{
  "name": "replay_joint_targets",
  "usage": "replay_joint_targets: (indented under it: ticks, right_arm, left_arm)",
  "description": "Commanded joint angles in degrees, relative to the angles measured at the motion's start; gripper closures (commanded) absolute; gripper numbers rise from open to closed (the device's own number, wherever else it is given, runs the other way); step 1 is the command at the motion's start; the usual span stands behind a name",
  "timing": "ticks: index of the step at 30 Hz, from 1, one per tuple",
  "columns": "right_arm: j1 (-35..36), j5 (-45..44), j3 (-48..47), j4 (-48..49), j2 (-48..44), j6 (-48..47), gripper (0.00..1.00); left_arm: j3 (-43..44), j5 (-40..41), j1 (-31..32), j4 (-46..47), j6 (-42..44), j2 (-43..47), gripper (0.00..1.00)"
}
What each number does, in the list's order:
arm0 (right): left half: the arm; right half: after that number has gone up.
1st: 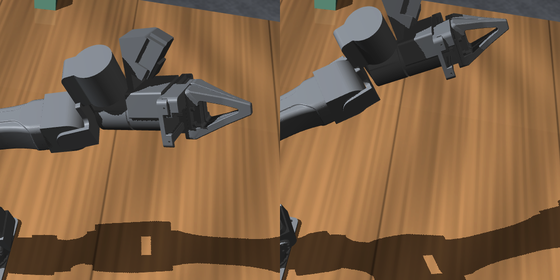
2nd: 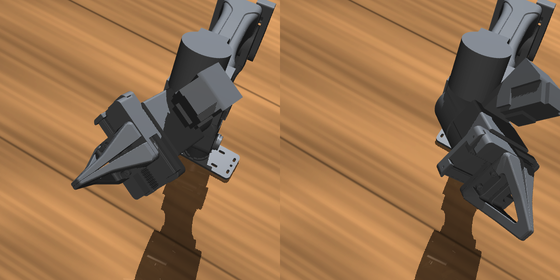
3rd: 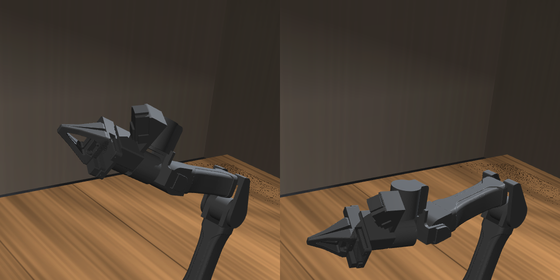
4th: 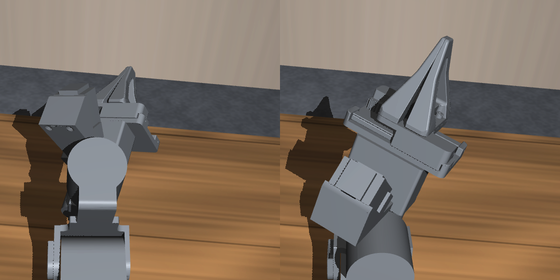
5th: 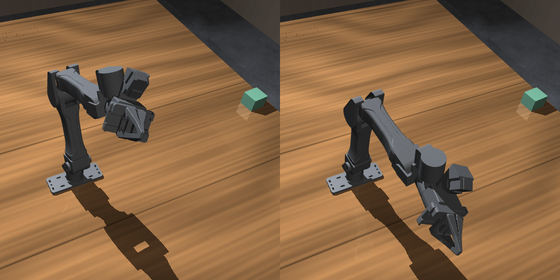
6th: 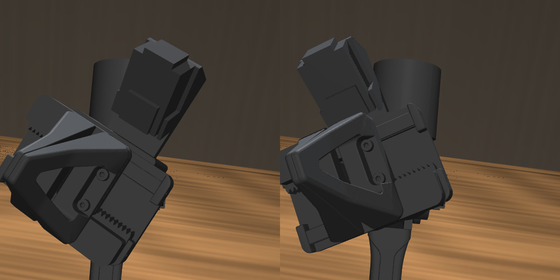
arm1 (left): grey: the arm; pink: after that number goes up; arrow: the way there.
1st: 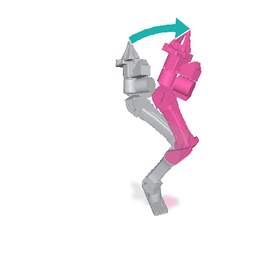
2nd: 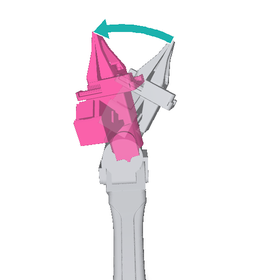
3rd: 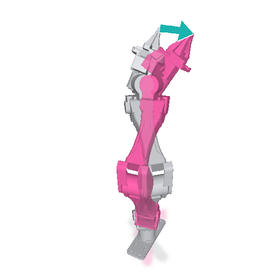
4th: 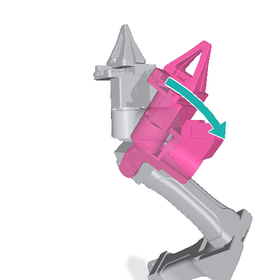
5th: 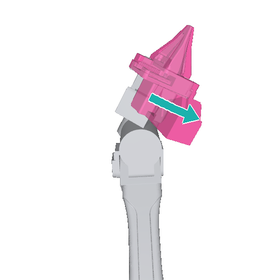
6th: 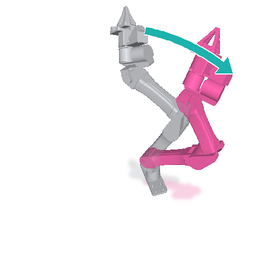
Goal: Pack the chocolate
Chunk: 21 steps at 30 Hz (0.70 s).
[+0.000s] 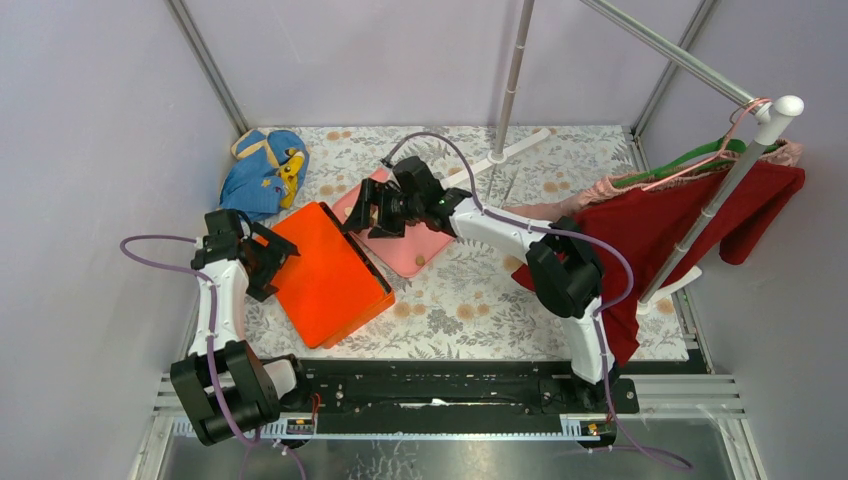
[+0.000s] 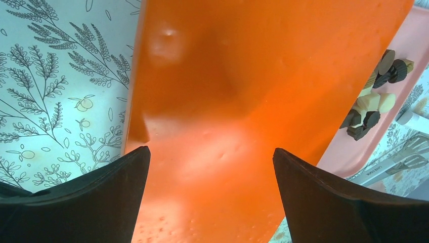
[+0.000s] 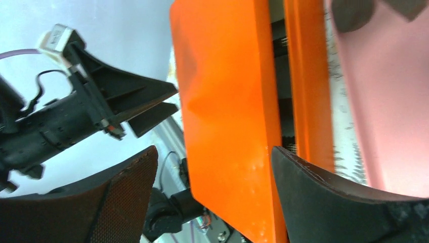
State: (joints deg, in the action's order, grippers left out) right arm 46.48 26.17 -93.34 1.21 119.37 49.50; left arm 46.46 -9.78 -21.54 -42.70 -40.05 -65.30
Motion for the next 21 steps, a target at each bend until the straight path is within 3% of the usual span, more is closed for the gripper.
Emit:
replay_joint_targets:
  ticks: [1,5,13,21]
  right_arm:
    - [-0.3,-7.2,-6.6,-12.5,-1.5,-10.4,0.09]
    - [-0.4,-7.7,-11.9,-19.8,1.8,-15.5,0.01]
    - [-0.3,3.4,-17.0,-25.9,8.8,-20.1,0.0]
    - [-0.3,10.9,-15.3,-24.5,10.8,-21.5,0.0]
  left_arm:
    - [0.9,-1.3,-0.4,2.4,1.0,-0.2,0.01]
    - [1.1,-2.5,-0.4,3.0,0.6,-0.4,0.01]
    - [0.7,-4.0,0.2,4.3,-0.4,-0.8,0.01]
    - [2.1,-3.6,5.2,5.7,-1.9,-3.3,0.01]
